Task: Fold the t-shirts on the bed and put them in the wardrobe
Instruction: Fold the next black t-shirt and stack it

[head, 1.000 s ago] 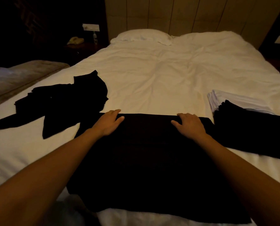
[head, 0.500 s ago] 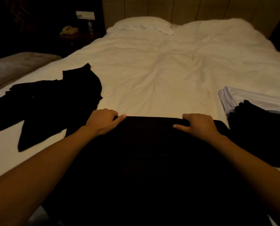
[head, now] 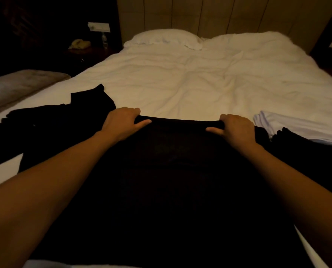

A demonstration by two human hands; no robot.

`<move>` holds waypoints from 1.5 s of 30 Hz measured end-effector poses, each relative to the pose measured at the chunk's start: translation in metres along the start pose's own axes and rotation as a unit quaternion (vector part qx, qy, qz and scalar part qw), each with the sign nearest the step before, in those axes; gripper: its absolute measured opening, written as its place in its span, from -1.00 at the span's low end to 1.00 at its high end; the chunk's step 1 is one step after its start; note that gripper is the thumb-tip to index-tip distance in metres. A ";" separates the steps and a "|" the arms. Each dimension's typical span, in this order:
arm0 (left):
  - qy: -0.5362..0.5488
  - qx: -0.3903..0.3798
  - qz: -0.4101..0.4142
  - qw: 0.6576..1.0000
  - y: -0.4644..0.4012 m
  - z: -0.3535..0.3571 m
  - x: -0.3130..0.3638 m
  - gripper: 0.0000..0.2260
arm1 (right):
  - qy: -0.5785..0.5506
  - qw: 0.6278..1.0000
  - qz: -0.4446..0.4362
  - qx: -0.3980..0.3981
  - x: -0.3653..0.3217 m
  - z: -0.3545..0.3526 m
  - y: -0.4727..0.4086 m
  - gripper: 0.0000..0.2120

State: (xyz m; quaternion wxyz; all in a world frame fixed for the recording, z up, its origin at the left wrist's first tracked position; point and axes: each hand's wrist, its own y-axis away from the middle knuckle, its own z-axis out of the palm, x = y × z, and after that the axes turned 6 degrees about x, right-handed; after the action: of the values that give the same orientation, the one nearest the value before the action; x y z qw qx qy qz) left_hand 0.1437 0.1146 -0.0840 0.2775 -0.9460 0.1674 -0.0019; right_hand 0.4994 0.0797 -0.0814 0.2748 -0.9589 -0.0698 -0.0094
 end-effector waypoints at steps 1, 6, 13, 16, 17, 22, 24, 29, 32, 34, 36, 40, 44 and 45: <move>0.013 0.011 0.005 1.000 0.002 -0.002 -0.001 -0.50 | -0.008 1.000 0.004 0.005 -0.001 -0.004 0.002 -0.41; 0.035 0.084 0.048 0.995 0.021 -0.029 -0.002 -0.54 | -0.038 0.997 0.035 0.051 -0.009 -0.031 0.026 -0.37; 0.078 0.170 0.035 0.982 0.080 -0.066 0.011 -0.52 | -0.064 0.992 0.047 0.100 -0.028 -0.079 0.090 -0.45; 0.081 0.191 0.038 0.977 0.115 -0.073 0.018 -0.48 | -0.083 0.990 0.030 0.110 -0.035 -0.085 0.128 -0.46; 0.084 0.195 0.035 0.976 0.129 -0.074 0.022 -0.46 | -0.086 0.991 0.026 0.103 -0.037 -0.085 0.140 -0.43; 0.098 0.206 0.020 0.973 0.204 -0.063 0.039 -0.41 | -0.129 0.987 0.021 0.090 -0.046 -0.075 0.205 -0.45; 0.103 0.205 0.004 0.973 0.231 -0.057 0.045 -0.39 | -0.132 0.986 0.023 0.096 -0.053 -0.071 0.230 -0.51; 0.125 0.188 -0.036 0.974 0.274 -0.055 0.058 -0.44 | -0.125 0.987 0.022 0.094 -0.059 -0.063 0.275 -0.58; 0.138 0.171 -0.009 0.975 0.273 -0.057 0.069 -0.47 | -0.136 0.985 0.019 0.101 -0.059 -0.065 0.284 -0.58; 0.149 0.155 0.029 0.976 0.267 -0.059 0.083 -0.47 | -0.132 0.986 0.017 0.105 -0.058 -0.068 0.286 -0.59; 0.150 0.136 0.067 0.977 0.260 -0.060 0.097 -0.46 | -0.120 0.987 0.016 0.106 -0.056 -0.072 0.287 -0.60; 0.149 0.125 0.079 0.978 0.252 -0.059 0.114 -0.40 | -0.112 0.989 0.038 0.086 -0.044 -0.079 0.294 -0.60; 0.198 0.149 0.043 0.968 0.255 -0.067 0.123 -0.41 | -0.161 0.979 0.079 0.092 -0.032 -0.085 0.303 -0.58; 0.202 0.153 0.043 0.966 0.258 -0.069 0.125 -0.42 | -0.173 0.976 0.082 0.103 -0.030 -0.087 0.306 -0.60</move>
State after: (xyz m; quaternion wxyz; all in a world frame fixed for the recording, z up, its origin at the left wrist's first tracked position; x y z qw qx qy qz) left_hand 0.1732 -0.1648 -0.1729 0.3789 -0.8643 0.2580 -0.2071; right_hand 0.5136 -0.2264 -0.1701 0.3560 -0.9149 -0.0381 0.1864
